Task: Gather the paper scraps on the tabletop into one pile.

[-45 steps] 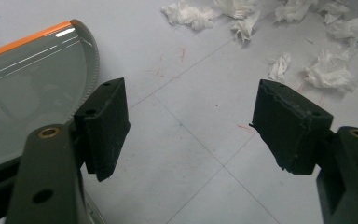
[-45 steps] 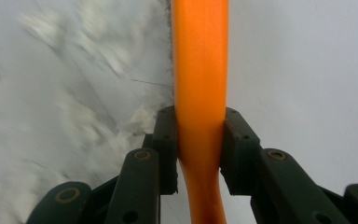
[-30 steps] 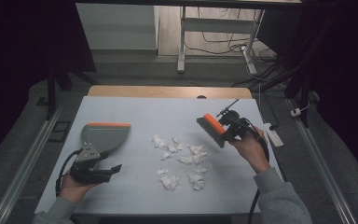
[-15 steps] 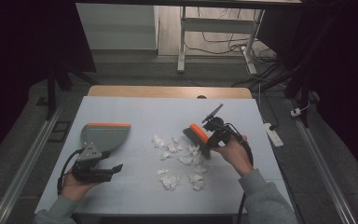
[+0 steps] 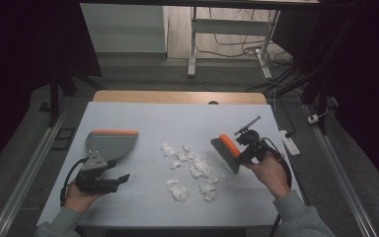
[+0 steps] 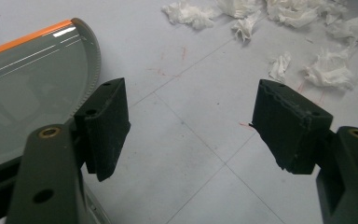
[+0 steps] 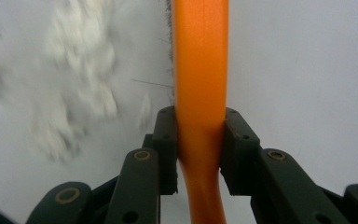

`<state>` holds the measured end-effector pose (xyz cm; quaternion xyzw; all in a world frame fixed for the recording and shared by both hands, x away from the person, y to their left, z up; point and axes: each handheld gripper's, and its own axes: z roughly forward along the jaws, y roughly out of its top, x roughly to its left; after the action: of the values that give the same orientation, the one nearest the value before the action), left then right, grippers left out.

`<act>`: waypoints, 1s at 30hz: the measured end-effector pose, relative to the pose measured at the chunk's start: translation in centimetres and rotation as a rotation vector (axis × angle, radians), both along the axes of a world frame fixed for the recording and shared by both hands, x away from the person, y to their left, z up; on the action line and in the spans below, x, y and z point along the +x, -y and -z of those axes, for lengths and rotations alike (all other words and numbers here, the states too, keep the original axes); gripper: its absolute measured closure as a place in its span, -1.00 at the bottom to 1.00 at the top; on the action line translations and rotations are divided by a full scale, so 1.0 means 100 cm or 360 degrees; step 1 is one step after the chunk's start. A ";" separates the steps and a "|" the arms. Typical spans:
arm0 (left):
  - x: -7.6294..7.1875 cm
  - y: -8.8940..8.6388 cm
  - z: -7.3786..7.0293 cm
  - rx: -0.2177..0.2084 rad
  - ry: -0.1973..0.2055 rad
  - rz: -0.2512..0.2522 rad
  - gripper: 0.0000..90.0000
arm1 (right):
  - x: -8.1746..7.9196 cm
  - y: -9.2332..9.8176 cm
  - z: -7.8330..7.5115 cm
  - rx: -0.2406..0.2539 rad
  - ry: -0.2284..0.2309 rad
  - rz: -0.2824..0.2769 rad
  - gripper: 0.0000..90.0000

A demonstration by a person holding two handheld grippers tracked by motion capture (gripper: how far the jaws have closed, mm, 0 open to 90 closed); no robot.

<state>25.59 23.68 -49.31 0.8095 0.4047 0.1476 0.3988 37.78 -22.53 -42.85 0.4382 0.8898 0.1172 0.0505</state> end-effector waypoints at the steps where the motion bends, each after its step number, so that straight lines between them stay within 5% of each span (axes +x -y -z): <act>1: 0.000 0.000 0.000 -0.0001 -0.0001 0.0000 -0.37 | -0.003 0.003 0.004 -0.0003 -0.0040 0.0009 0.56; 5: 0.001 0.000 0.000 -0.0008 0.0002 0.0001 -0.37 | -0.011 -0.001 0.012 -0.0011 -0.0102 0.0005 0.56; 11: 0.000 0.000 0.000 -0.0001 0.0004 0.0004 -0.37 | -0.009 -0.035 0.017 0.0072 -0.0131 -0.0073 0.56; 14: -0.001 -0.001 0.000 0.0005 0.0006 0.0007 -0.37 | -0.003 -0.036 0.014 0.0233 -0.0143 -0.0062 0.56; 18: 0.000 0.000 0.001 0.0008 0.0003 0.0003 -0.37 | -0.003 -0.029 -0.001 0.0234 -0.0039 -0.0058 0.56; 22: 0.000 0.001 0.001 0.0013 0.0003 0.0002 -0.37 | 0.000 -0.020 -0.018 0.0318 0.0074 -0.0077 0.56; 27: 0.000 0.001 0.001 0.0017 0.0001 0.0001 -0.37 | 0.007 -0.032 -0.026 0.0315 0.0210 -0.0223 0.56; 30: 0.000 0.000 0.001 0.0014 0.0004 -0.0001 -0.37 | 0.016 -0.047 -0.027 0.0305 0.0230 -0.0311 0.56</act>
<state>25.58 23.67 -49.39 0.8110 0.4037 0.1506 0.3957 39.36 -17.80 -40.19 0.3426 0.9070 0.2373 0.0608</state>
